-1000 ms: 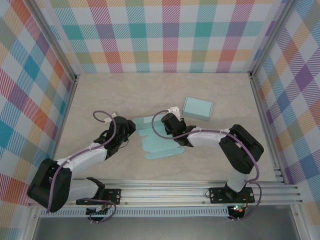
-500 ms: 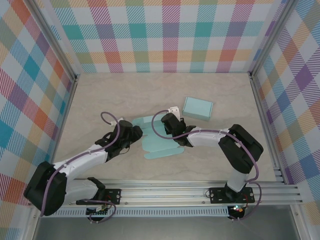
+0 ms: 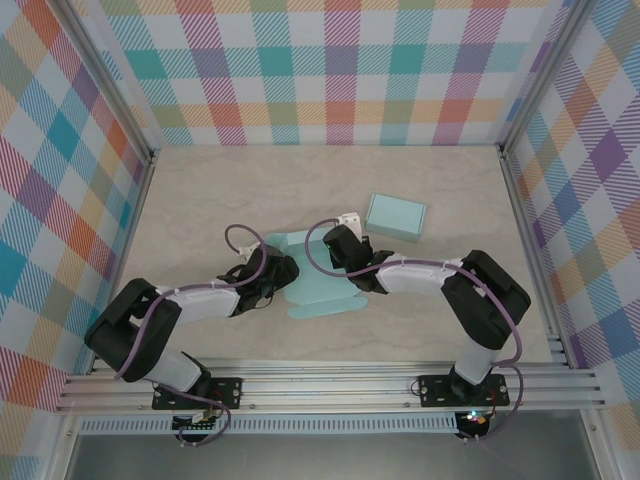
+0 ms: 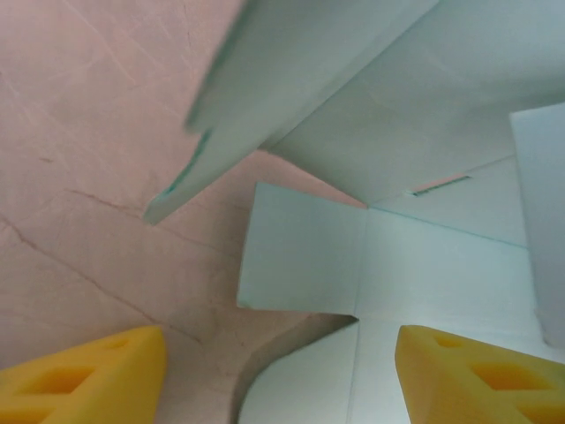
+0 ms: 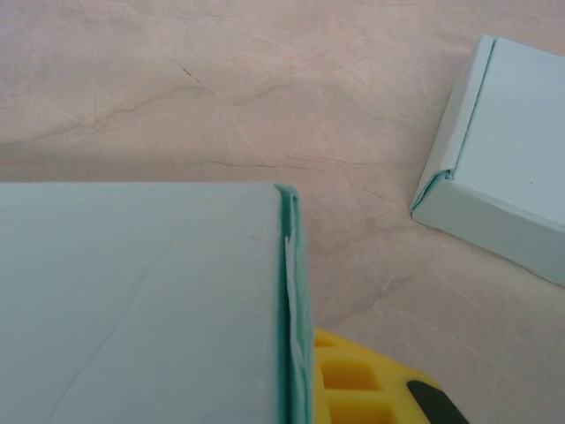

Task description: Fold the paper box

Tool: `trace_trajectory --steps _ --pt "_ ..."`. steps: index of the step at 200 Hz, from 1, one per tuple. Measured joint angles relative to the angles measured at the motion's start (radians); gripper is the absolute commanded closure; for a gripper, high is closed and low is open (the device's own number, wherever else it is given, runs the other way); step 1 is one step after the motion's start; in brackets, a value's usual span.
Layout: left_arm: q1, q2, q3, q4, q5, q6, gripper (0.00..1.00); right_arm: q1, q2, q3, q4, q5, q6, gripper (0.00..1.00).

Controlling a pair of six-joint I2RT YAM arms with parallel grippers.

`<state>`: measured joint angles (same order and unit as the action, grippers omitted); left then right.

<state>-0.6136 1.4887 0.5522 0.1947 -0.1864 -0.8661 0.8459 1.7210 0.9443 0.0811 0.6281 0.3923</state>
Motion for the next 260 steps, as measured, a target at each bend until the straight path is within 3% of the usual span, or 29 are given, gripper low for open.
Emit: trace_trajectory --steps 32,94,140,192,207,230,260 --pt "0.001 0.023 0.006 0.015 -0.029 0.005 0.36 0.0 -0.001 0.0 -0.009 -0.001 0.008 1.0" --pt "0.001 0.071 0.02 0.111 -0.04 0.035 0.37 0.0 -0.001 0.0 -0.014 -0.004 0.018 1.0" --pt "0.002 0.1 0.032 0.198 -0.04 0.063 0.53 -0.001 -0.001 -0.001 -0.016 -0.003 0.022 1.0" --pt "0.002 0.098 0.034 0.208 -0.039 0.076 0.59 0.0 0.0 -0.001 -0.013 -0.019 0.04 1.0" --pt "0.002 0.098 0.04 0.207 -0.038 0.081 0.65 0.0 0.0 -0.001 -0.011 -0.024 0.044 1.0" --pt "0.001 0.105 0.061 0.211 -0.026 0.082 0.65 0.0 0.004 -0.001 -0.008 -0.031 0.048 1.0" --pt "-0.01 0.12 0.082 0.217 -0.019 0.085 0.55 0.0 0.011 -0.001 -0.007 -0.03 0.055 1.0"
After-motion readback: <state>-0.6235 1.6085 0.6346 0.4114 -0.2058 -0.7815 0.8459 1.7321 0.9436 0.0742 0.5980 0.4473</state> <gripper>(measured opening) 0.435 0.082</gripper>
